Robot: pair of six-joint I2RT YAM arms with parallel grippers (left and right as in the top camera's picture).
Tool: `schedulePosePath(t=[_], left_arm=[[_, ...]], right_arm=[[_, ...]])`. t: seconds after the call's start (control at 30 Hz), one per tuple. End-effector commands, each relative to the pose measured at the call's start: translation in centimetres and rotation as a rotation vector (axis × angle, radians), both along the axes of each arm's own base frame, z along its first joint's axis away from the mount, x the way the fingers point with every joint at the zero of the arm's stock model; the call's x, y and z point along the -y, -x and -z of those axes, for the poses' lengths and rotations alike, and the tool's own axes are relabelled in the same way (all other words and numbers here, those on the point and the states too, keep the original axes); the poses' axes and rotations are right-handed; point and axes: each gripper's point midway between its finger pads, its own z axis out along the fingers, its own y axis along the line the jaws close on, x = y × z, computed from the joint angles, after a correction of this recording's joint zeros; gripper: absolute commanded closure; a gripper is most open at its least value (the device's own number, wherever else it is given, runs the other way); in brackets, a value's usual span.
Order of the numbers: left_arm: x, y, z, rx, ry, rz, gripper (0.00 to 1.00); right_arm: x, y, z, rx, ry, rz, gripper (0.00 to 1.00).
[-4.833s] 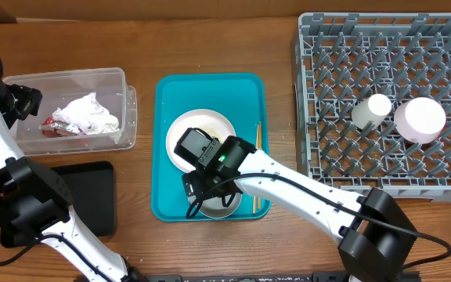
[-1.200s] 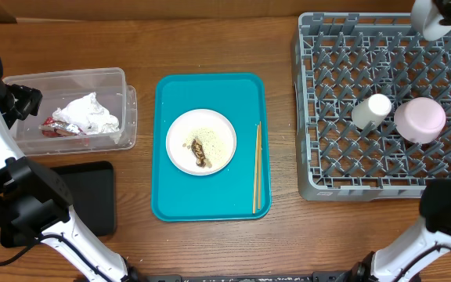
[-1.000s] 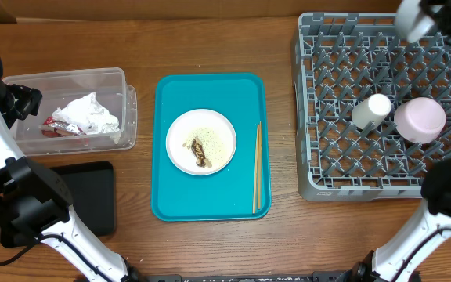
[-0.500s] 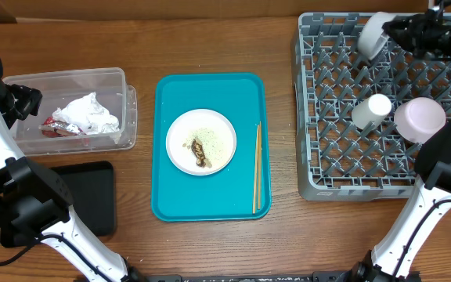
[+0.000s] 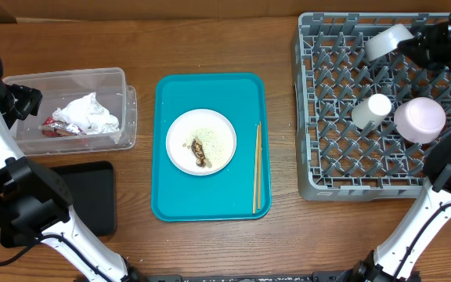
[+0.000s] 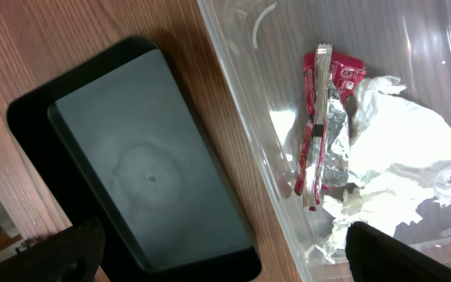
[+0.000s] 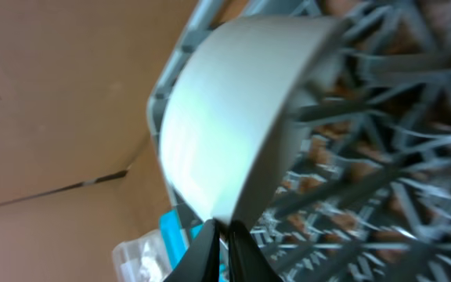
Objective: Sort waste into correct bins and load items into the dishwasher
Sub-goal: 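Place the small bowl upside down in the rack and release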
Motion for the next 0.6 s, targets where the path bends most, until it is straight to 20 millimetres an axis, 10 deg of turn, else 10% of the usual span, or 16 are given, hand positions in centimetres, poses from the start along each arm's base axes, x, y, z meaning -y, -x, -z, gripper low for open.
schedulePosePath(t=[0.0, 0.37, 0.57], left_arm=[[0.2, 0.1, -1.5, 0.039, -0.022, -0.006, 0.00], [0.2, 0.1, -1.5, 0.039, -0.022, -0.006, 0.00], [0.2, 0.1, -1.5, 0.039, -0.022, -0.006, 0.00]], right_arm=[[2.9, 0.8, -1.4, 0.011, 0.099, 0.057, 0.89], [7.6, 5.4, -6.7, -0.060, 0.365, 0.240, 0.79], [4.7, 5.5, -10.6, 0.012, 0.420, 0.203, 0.66]])
